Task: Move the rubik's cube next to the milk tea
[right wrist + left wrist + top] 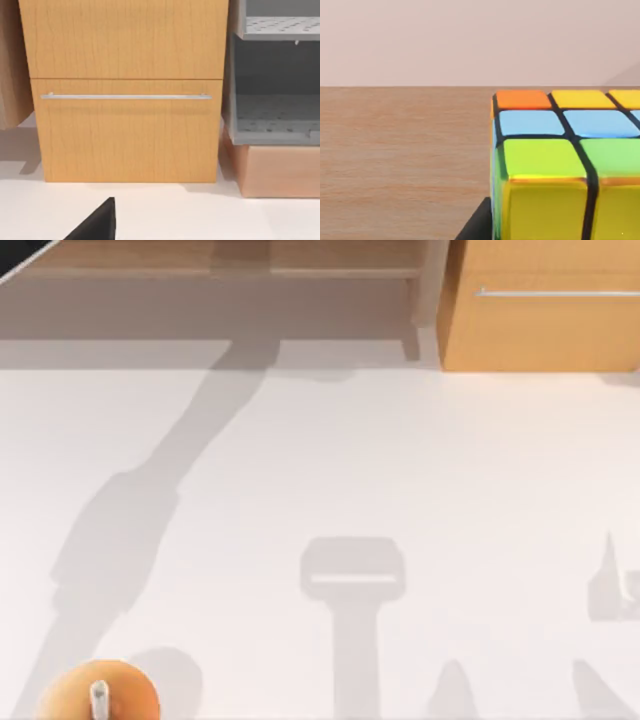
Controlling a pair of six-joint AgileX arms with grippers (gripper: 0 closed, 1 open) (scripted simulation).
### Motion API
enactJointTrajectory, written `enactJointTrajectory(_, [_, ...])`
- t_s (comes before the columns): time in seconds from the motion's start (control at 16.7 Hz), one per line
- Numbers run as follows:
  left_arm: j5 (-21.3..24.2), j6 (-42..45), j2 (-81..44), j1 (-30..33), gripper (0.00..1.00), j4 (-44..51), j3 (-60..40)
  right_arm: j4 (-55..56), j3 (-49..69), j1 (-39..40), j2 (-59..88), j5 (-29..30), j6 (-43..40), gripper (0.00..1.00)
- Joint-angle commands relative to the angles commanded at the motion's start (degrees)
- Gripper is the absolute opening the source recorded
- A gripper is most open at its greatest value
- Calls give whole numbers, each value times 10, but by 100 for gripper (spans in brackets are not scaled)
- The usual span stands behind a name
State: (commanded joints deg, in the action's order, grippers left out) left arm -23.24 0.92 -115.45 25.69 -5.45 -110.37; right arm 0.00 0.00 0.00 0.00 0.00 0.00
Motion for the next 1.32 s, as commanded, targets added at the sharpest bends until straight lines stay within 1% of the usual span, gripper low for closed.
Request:
enactJointTrajectory(0.36, [0, 0, 0, 0, 2, 0, 0, 0, 0, 0, 0, 0, 0, 100])
enactJointTrajectory(0.42, [0, 0, 0, 0, 0, 0, 0, 0, 0, 0, 0, 0, 0, 100])
enactJointTrajectory(1.02, [-2, -1, 3, 3, 0, 1, -7, 0, 0, 0, 0, 0, 0, 100])
enactJointTrajectory(1.32, [-2, -9, 0, -1, 0, 20, -19, 0, 0, 0, 0, 0, 0, 100])
